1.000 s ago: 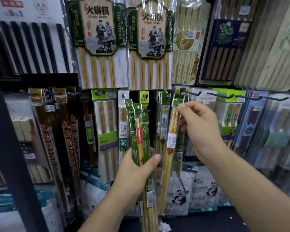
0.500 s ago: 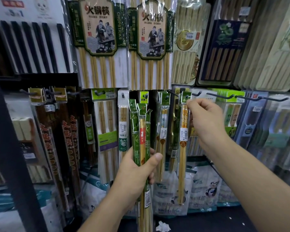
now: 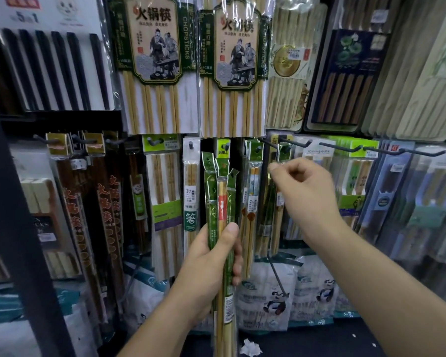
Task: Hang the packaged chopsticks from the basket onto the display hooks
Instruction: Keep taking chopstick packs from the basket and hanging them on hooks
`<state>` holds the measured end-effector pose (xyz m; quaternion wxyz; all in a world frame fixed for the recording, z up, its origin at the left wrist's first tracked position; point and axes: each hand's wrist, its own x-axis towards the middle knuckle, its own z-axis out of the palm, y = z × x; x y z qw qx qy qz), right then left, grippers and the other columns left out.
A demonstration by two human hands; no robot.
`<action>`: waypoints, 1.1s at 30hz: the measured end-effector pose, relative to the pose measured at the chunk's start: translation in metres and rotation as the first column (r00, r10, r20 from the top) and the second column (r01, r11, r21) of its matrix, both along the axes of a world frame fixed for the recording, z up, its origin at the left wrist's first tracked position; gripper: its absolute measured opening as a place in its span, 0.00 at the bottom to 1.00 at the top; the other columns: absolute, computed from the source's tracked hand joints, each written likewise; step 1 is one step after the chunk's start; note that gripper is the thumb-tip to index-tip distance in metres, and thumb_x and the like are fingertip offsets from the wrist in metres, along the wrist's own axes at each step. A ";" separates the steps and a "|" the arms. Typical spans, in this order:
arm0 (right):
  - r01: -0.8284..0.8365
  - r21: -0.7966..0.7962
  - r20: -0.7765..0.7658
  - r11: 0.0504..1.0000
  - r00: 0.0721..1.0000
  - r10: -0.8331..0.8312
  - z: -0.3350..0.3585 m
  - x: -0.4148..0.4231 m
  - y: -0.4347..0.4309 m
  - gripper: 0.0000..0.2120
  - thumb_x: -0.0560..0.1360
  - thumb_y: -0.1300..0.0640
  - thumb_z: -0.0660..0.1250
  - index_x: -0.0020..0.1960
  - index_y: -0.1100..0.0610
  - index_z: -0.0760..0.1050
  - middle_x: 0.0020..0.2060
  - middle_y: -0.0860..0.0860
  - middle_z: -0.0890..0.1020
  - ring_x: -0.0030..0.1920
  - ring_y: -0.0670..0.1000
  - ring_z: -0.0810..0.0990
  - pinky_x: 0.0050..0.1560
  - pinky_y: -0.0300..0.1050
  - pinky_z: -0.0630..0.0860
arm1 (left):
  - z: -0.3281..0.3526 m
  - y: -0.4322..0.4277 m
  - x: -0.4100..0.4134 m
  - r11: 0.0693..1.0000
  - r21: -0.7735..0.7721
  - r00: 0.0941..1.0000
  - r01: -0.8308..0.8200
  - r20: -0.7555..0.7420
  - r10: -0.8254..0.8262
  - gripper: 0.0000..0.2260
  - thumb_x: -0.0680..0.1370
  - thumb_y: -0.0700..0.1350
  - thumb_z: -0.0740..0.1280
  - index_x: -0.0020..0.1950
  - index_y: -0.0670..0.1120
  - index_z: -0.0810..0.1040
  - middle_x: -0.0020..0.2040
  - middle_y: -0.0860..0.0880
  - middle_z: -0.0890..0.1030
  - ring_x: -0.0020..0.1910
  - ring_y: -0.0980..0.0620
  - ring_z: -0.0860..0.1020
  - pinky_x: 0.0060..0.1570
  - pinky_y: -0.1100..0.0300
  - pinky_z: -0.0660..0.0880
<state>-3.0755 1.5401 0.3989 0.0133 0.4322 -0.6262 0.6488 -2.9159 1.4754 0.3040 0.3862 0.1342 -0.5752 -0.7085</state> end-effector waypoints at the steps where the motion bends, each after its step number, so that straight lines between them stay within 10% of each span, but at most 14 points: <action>1: -0.099 0.082 -0.016 0.992 0.995 0.101 0.000 0.007 0.002 0.10 0.77 0.49 0.71 0.42 0.54 0.80 0.34 0.49 0.82 0.33 0.44 0.78 0.35 0.35 0.77 | 0.000 0.001 0.000 1.000 0.008 1.000 0.000 -0.002 0.000 0.24 0.66 0.68 0.77 0.47 0.50 0.79 0.38 0.49 0.79 0.31 0.51 0.77 0.29 0.58 0.74; 6: -0.326 0.248 0.043 0.912 0.944 0.326 -0.004 0.027 0.001 0.06 0.76 0.50 0.73 0.48 0.52 0.82 0.38 0.53 0.84 0.35 0.43 0.81 0.35 0.32 0.75 | 0.004 0.004 0.003 1.000 0.004 1.000 -0.005 -0.008 0.005 0.08 0.72 0.57 0.74 0.43 0.54 0.82 0.35 0.47 0.81 0.31 0.48 0.80 0.30 0.56 0.78; 14: -0.392 0.176 0.149 0.903 0.917 0.369 -0.004 0.024 0.002 0.11 0.79 0.53 0.71 0.38 0.52 0.81 0.31 0.45 0.80 0.33 0.42 0.79 0.34 0.37 0.76 | 0.006 0.003 0.003 0.998 0.048 0.999 -0.029 -0.026 0.031 0.13 0.70 0.60 0.78 0.46 0.53 0.83 0.39 0.43 0.84 0.36 0.44 0.84 0.32 0.52 0.81; 21: -0.238 -0.103 0.466 0.966 0.846 0.258 0.021 -0.005 0.007 0.08 0.77 0.52 0.73 0.42 0.55 0.84 0.38 0.53 0.78 0.36 0.49 0.74 0.37 0.43 0.75 | 0.003 -0.001 0.007 0.994 0.034 0.995 -0.100 0.001 0.100 0.18 0.69 0.61 0.74 0.47 0.47 0.82 0.42 0.45 0.84 0.43 0.45 0.85 0.38 0.49 0.82; 33: -0.009 -0.054 0.390 0.998 0.920 0.029 0.021 -0.013 -0.001 0.09 0.78 0.53 0.72 0.40 0.52 0.84 0.32 0.45 0.80 0.40 0.45 0.79 0.55 0.47 0.76 | 0.003 0.002 0.002 0.999 0.018 1.000 -0.029 0.008 0.029 0.09 0.73 0.55 0.73 0.45 0.50 0.82 0.41 0.45 0.83 0.42 0.44 0.84 0.37 0.49 0.83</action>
